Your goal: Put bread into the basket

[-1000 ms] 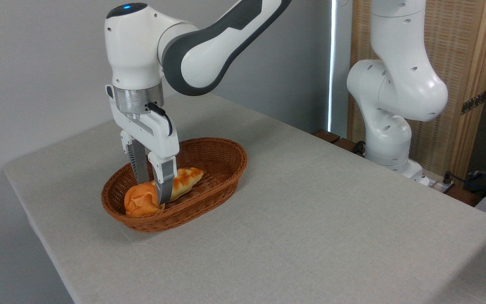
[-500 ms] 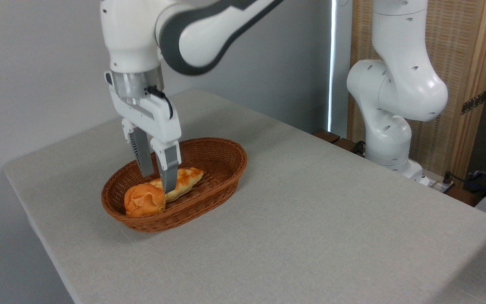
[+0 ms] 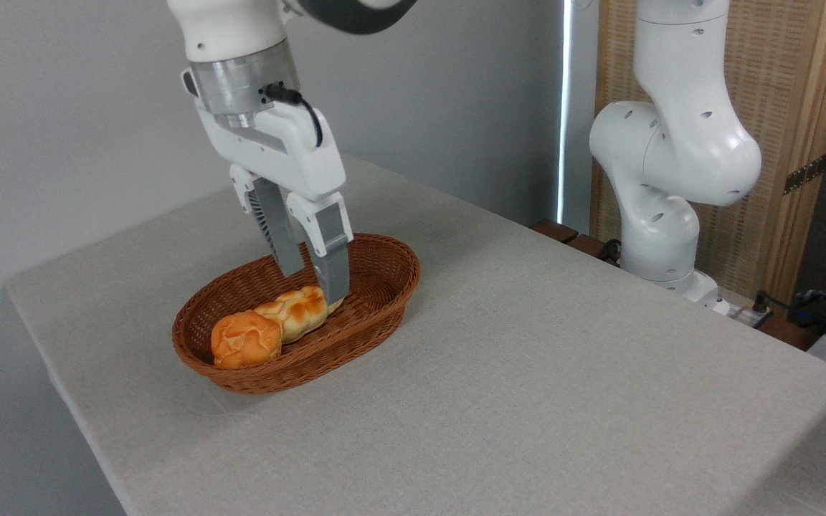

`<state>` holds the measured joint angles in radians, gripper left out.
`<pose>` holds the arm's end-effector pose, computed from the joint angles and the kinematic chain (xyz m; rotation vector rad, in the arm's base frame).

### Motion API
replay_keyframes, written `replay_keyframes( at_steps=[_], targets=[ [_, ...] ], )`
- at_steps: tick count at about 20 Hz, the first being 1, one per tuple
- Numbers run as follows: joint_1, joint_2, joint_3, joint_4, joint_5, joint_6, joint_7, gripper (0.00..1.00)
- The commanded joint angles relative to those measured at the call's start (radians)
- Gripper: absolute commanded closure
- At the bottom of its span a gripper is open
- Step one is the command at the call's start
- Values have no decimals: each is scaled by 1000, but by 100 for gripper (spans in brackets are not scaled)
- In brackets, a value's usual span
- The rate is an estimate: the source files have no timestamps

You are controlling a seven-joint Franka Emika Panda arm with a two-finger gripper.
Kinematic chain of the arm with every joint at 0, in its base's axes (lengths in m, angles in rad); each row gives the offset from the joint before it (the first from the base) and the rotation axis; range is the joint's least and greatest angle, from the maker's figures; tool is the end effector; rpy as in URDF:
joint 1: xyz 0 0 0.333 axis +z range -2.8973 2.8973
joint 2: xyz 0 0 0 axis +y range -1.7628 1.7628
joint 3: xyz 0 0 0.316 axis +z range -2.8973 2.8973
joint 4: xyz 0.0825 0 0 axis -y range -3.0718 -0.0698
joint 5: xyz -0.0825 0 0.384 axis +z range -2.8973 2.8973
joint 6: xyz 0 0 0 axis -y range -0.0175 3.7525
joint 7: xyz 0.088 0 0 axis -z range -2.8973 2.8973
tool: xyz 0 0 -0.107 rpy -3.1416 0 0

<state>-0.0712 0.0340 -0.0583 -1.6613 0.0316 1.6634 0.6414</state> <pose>0.5647 -0.0699 0.5705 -2.8896 1.1782 0.0597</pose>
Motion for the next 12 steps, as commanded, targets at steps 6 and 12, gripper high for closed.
replay_keyframes(
  at_steps=[6, 12],
  targets=[
    [-5, -66, 78, 18, -4, -65, 73, 0],
    [-1, -66, 75, 17, -4, -65, 75, 0]
  ],
)
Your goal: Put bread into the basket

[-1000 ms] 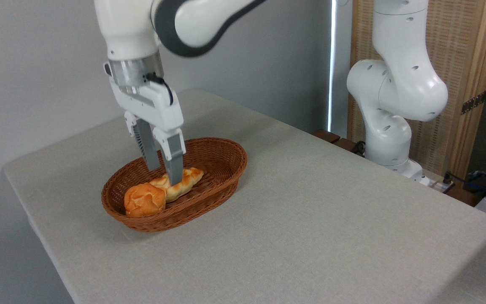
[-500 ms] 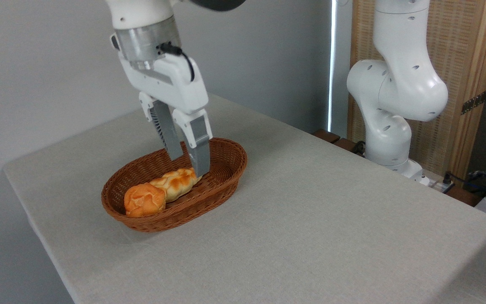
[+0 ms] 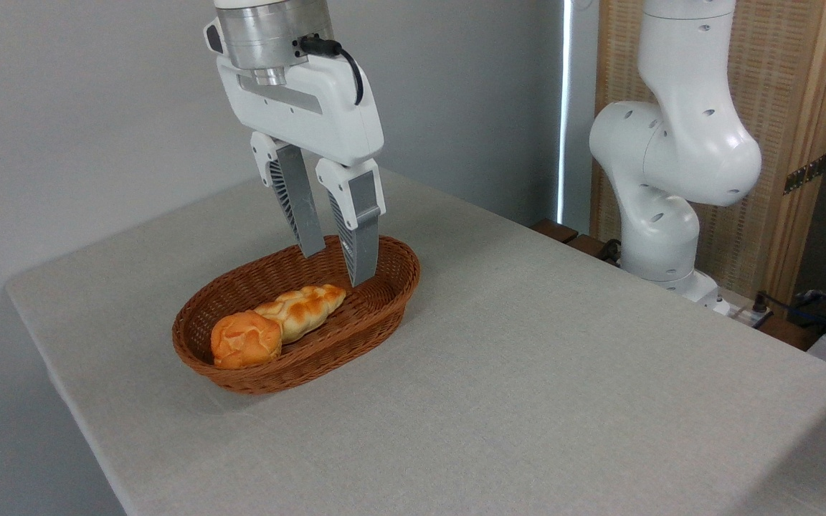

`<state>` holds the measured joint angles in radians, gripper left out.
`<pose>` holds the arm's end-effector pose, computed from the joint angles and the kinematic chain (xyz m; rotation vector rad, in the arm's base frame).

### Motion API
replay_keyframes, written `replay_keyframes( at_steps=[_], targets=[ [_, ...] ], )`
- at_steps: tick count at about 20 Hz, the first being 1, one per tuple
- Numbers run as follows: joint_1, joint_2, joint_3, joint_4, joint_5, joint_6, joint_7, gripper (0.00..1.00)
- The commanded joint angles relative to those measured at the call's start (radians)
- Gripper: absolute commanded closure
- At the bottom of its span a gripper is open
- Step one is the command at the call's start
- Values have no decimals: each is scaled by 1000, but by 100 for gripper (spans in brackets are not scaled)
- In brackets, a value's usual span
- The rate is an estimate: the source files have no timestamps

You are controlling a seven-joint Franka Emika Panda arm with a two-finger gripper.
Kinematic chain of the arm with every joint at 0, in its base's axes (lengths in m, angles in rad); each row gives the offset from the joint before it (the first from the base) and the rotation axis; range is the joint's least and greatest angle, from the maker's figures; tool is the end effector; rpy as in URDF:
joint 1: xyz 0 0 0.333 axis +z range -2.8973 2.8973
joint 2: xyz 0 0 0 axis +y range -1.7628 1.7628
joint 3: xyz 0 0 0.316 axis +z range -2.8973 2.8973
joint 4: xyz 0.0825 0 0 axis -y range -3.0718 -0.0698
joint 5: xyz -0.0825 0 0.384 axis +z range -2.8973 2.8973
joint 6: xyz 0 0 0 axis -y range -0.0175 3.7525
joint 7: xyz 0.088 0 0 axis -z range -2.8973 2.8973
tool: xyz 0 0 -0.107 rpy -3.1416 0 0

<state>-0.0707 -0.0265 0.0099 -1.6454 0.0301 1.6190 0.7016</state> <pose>0.5488 -0.0302 0.6081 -2.8889 1.1603 0.0145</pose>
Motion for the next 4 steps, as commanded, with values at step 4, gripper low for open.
replay_keyframes(
  at_steps=[4],
  targets=[
    [-1, -6, 7, 1, -7, -19, 15, 0]
  ],
)
